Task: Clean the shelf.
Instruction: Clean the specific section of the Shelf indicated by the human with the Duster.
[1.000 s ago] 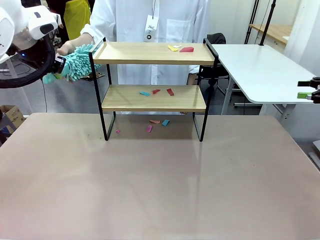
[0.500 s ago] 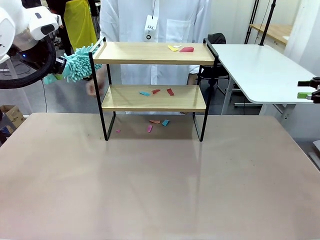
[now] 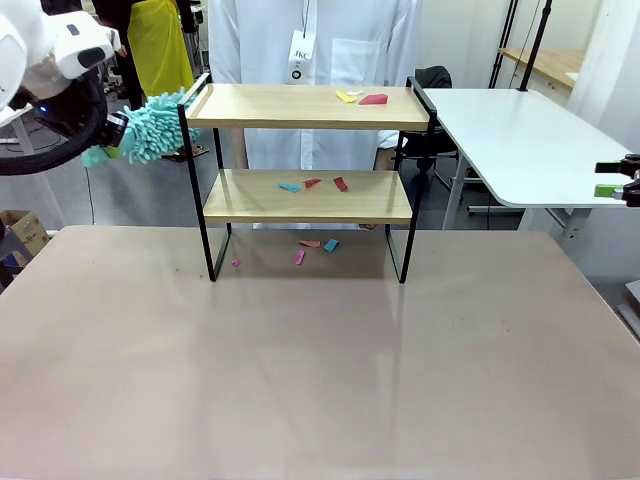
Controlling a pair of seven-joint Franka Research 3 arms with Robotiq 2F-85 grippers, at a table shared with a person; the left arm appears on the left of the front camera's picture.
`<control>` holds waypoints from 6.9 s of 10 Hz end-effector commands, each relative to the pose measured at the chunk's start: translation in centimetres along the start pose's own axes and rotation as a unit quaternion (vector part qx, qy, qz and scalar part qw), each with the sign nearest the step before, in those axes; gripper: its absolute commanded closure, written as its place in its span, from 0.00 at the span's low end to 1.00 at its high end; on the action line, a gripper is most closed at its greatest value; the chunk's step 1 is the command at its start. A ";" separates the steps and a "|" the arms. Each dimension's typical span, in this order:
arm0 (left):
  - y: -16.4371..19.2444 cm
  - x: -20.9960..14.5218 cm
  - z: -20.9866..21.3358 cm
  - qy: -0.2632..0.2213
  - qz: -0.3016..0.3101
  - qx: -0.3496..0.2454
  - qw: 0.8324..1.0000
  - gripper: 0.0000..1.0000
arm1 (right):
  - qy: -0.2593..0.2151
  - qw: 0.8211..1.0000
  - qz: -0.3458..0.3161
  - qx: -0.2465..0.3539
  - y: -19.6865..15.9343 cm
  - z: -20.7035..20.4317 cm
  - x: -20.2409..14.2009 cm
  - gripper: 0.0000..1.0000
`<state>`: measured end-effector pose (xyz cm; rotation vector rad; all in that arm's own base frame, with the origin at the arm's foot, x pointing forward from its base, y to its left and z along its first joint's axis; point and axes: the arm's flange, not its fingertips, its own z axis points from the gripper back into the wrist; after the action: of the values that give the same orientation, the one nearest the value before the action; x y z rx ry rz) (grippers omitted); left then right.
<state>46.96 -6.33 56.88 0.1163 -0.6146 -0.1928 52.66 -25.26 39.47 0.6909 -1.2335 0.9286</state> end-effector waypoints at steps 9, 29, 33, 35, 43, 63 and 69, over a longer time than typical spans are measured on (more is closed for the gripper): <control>7.1 -5.4 14.7 0.226 -0.351 -0.097 0.904 0.87 | 0.006 1.000 -0.006 -0.005 0.1 -0.3 0.8 0.00; -0.6 -8.9 16.7 0.231 -0.487 -0.249 0.805 0.87 | 0.006 1.000 -0.006 -0.005 0.1 -0.3 0.8 0.00; -0.6 -8.9 16.7 0.231 -0.487 -0.249 0.805 0.87 | 0.006 1.000 -0.006 -0.005 0.1 -0.3 0.8 0.00; -0.6 -8.9 16.7 0.231 -0.487 -0.249 0.805 0.87 | 0.006 1.000 -0.006 -0.005 0.1 -0.3 0.8 0.00; -0.6 -8.9 16.7 0.231 -0.487 -0.249 0.805 0.87 | 0.006 1.000 -0.006 -0.005 0.1 -0.3 0.8 0.00; -11.9 -13.9 12.7 0.083 -0.285 -0.258 0.919 0.87 | 0.006 1.000 -0.006 -0.005 0.1 -0.3 0.8 0.00; -13.0 -13.9 11.9 0.093 -0.273 -0.270 0.919 0.87 | 0.006 1.000 -0.006 -0.005 0.1 -0.3 0.8 0.00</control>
<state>27.27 -17.12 56.26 -0.2521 -0.3025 -0.8781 52.67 -25.24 39.51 0.6915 -1.2353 0.9280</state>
